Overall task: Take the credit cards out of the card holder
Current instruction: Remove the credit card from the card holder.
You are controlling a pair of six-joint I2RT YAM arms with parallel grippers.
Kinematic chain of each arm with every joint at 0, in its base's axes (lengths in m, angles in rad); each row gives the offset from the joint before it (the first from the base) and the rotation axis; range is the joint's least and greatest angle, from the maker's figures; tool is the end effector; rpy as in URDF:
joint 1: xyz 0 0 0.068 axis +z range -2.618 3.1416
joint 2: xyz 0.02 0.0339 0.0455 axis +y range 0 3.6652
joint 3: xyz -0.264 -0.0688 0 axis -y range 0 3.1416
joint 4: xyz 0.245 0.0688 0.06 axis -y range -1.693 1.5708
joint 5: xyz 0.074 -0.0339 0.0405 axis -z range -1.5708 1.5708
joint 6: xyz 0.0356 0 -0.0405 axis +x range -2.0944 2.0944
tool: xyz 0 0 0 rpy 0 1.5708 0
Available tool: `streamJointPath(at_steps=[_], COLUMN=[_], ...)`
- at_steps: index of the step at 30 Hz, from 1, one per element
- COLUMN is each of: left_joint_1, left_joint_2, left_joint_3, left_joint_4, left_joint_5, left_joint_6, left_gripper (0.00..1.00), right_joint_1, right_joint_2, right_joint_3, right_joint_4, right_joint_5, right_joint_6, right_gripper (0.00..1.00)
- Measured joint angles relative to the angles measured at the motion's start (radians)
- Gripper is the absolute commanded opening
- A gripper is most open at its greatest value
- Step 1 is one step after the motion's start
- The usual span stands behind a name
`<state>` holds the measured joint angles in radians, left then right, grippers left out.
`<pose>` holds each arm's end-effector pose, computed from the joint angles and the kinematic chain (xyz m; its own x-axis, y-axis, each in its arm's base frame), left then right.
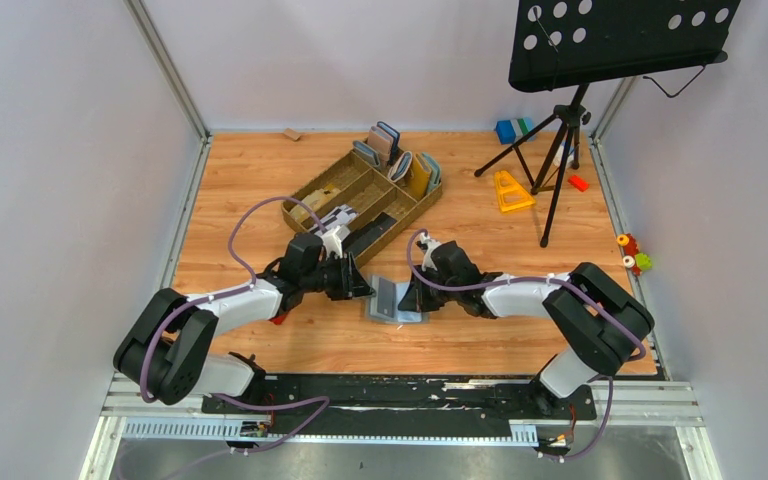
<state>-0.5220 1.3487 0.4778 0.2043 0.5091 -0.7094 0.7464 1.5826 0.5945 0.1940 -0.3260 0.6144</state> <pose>0.2064 -0.1388 0.1573 -0.9066 -0.1347 -0.4000 0.2332 0.6302 -0.7406 0.2004 0.2009 0.1291 -0.8937 -0.0827 -0.4411 -0.3584 0.7229 0.5907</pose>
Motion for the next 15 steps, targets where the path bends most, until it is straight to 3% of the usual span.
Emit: streamJointPath(at_steps=[3, 15], left_joint_1=[0.000, 0.000], left_joint_2=[0.001, 0.047], left_joint_3=[0.000, -0.006], left_joint_4=[0.023, 0.100], left_joint_5=[0.011, 0.040], left_joint_6=[-0.005, -0.034], left_gripper=[0.37, 0.37], right_joint_1=[0.000, 0.000], right_joint_2=[0.000, -0.001], right_joint_3=[-0.005, -0.005], right_joint_4=[0.008, 0.006], right_joint_5=[0.001, 0.002], right_joint_6=[0.005, 0.005], right_gripper=[0.00, 0.00])
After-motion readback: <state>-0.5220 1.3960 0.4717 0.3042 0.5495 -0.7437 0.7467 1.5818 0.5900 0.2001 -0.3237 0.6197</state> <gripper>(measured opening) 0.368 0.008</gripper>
